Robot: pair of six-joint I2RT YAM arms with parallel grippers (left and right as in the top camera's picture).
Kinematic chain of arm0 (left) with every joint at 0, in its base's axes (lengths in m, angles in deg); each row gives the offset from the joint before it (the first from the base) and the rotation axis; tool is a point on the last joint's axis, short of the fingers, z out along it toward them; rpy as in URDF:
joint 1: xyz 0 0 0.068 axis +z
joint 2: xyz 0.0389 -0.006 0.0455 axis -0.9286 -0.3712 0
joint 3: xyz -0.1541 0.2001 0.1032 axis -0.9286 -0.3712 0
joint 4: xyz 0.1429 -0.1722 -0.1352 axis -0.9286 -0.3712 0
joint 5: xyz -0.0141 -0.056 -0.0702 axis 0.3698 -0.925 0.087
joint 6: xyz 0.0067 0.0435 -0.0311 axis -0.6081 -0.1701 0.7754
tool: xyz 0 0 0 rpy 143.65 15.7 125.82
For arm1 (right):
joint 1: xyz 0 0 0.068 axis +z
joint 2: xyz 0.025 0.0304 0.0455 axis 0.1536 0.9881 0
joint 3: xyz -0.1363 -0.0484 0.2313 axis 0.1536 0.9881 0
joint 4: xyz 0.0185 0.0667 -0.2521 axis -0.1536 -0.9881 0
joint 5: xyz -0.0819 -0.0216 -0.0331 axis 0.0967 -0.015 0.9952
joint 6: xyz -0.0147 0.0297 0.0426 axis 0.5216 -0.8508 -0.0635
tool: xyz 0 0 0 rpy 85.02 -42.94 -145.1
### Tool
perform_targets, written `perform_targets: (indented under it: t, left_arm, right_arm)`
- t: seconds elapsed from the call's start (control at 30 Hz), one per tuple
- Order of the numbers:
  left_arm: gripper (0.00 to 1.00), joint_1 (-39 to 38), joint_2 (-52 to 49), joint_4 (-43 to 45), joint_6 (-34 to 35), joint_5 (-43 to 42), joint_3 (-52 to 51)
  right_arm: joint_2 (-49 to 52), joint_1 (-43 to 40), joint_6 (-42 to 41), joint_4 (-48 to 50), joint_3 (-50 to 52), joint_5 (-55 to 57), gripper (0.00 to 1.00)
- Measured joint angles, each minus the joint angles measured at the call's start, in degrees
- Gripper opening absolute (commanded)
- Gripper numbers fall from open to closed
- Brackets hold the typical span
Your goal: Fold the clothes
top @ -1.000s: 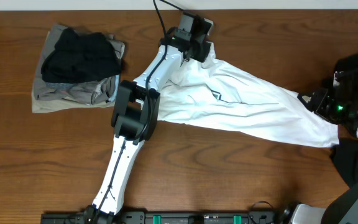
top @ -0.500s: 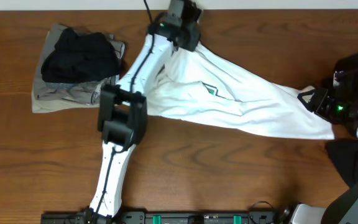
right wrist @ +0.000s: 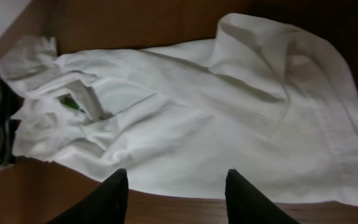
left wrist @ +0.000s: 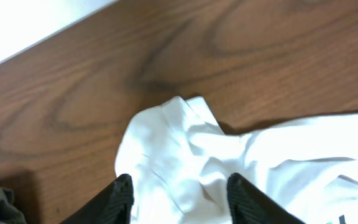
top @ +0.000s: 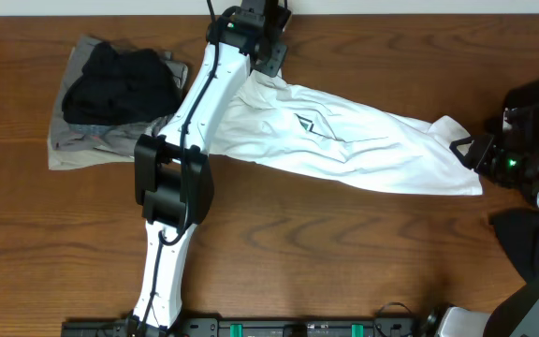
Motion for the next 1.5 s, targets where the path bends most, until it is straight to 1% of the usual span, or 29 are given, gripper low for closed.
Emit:
perform_targets:
  t: [0.07, 0.17, 0.3, 0.4, 0.47, 0.5, 0.53, 0.6, 0.63, 0.67, 0.7, 0.73, 0.9, 1.07, 1.27, 1.4, 1.5]
  left_arm:
    - [0.62, 0.3, 0.0, 2.6, 0.0, 0.0, 0.0]
    - [0.66, 0.8, -0.5, 7.4, 0.0, -0.2, 0.0]
    - [0.65, 1.2, -3.4, 13.8, 0.0, -1.5, -0.1]
    - [0.6, 1.3, -7.6, 17.2, 0.0, -2.5, -0.1]
    - [0.52, 1.3, -10.4, 17.7, 0.1, -3.1, -0.3]
    - [0.47, 1.2, -11.6, 17.7, 0.2, -3.3, -0.6]
    - [0.36, 1.2, -12.4, 17.7, 0.3, -3.5, -0.9]
    - [0.21, 1.2, -13.5, 17.3, 0.3, -3.6, -1.3]
    - [0.19, 1.2, -13.6, 16.8, 0.3, -3.7, -1.3]
    - [0.19, 1.2, -13.6, 16.5, 0.1, -3.7, -1.3]
    - [0.13, 1.2, -13.5, 16.6, 0.0, -3.8, -1.3]
    - [0.11, 1.2, -13.2, 16.6, 0.1, -3.7, -1.3]
    - [0.11, 1.2, -11.6, 14.8, 0.0, -2.6, -1.3]
    - [0.11, 1.2, -6.3, 11.0, 0.0, -0.3, -1.3]
    - [0.1, 1.2, 2.0, -0.1, 0.0, 1.3, -1.2]
    - [0.09, 1.2, 3.0, -8.7, 0.4, 1.9, -1.0]
    - [0.1, 1.2, 2.4, -12.5, 0.5, 2.3, -1.2]
  right_arm:
    - [0.0, 0.0, -0.2, -0.2, 0.0, 1.7, 0.5]
    - [0.0, 0.0, -0.7, -0.3, 0.0, 3.5, 0.5]
    - [0.0, 0.3, -1.1, -0.5, 0.1, 4.5, 0.5]
    - [0.0, 1.0, -1.2, -0.7, 0.1, 5.1, 0.5]
    - [0.0, 2.3, -1.2, -1.0, 0.1, 5.3, 0.5]
    - [0.0, 2.8, -1.3, -1.0, 0.2, 5.3, 0.5]
    - [0.0, 3.3, -1.3, -1.0, 0.2, 5.3, 0.5]
    - [0.0, 3.9, -1.4, -1.0, 0.2, 5.2, 0.5]
    - [0.0, 4.0, -1.4, -1.0, 0.3, 5.3, 0.5]
    - [0.0, 4.1, -1.4, -1.0, 0.3, 5.3, 0.5]
    - [0.0, 4.1, -1.4, -1.0, 0.3, 5.3, 0.5]
    - [0.0, 4.1, -1.4, -1.0, 0.3, 5.4, 0.5]
    - [0.0, 4.1, -1.4, -1.0, 0.3, 5.4, 0.5]
    - [0.0, 4.1, -1.4, -1.0, 0.3, 5.4, 0.5]
    - [0.0, 4.1, -1.4, -1.0, 0.3, 6.1, 0.49]
    - [0.0, 4.1, -2.4, -1.1, 0.3, 8.8, 0.5]
    - [0.0, 4.1, -3.7, -0.7, 0.3, 11.1, 0.5]
